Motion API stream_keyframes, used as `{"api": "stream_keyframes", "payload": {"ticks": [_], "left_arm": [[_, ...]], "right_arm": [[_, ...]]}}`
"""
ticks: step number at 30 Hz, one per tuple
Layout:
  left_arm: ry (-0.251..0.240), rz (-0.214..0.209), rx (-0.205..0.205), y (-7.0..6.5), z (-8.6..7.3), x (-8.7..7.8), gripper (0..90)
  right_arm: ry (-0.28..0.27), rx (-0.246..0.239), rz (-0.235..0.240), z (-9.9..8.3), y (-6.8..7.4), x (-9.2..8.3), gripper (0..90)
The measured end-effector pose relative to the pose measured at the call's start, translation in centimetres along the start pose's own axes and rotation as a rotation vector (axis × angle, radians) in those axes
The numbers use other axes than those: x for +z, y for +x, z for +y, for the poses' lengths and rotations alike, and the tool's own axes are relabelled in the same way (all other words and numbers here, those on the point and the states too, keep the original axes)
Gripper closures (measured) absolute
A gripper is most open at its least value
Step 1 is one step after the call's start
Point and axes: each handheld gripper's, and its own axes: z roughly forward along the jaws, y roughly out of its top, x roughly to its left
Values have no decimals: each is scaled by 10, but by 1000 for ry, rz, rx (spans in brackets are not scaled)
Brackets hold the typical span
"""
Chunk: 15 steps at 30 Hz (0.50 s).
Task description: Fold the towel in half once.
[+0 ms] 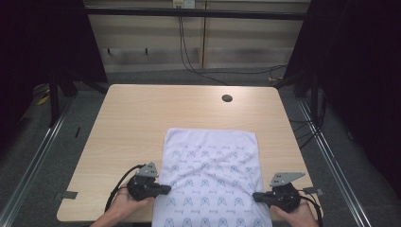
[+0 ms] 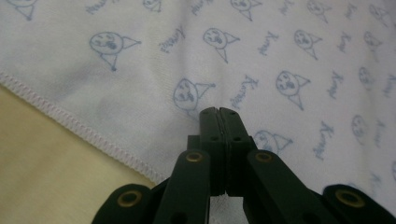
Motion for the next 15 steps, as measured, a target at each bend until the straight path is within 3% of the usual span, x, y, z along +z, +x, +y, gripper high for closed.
{"api": "stream_keyframes", "payload": {"ticks": [2, 4, 5, 6, 7, 8, 9, 10, 11, 12, 13, 14, 15], "left_arm": [[-4, -53, -44, -1, -3, -2, 889], [-53, -34, 0, 0, 2, -9, 876], [-53, -34, 0, 0, 2, -9, 869], [-103, -24, -9, 9, 10, -12, 870], [-103, -24, -9, 9, 10, -12, 865], [-125, 4, -21, 20, 20, -14, 837], [-125, 4, -21, 20, 20, -14, 822], [-146, 39, -20, 35, 32, -14, 813], [-146, 39, -20, 35, 32, -14, 802], [-149, 78, -18, 48, 41, -12, 802], [-153, 87, -30, 55, 45, -11, 783], [-175, 92, -79, 72, 52, -8, 775], [-192, 88, -116, 79, 55, -6, 764]], "right_arm": [[-13, -5, -25, 0, 3, -2, 798], [-107, 38, -18, 5, -6, -9, 749], [-107, 38, -18, 5, -6, -9, 749], [-139, 48, -47, 11, -19, -10, 727], [-139, 48, -47, 11, -19, -10, 727], [-152, 54, -68, 19, -32, -7, 715], [-152, 54, -68, 19, -32, -7, 715], [-160, 47, -109, 30, -46, -2, 703], [-160, 47, -109, 30, -46, -2, 703], [-158, 49, -120, 35, -53, 0, 703], [-164, 53, -133, 45, -67, 5, 698], [-164, 79, -152, 58, -84, 13, 688], [-171, 86, -159, 63, -90, 16, 684]]}}
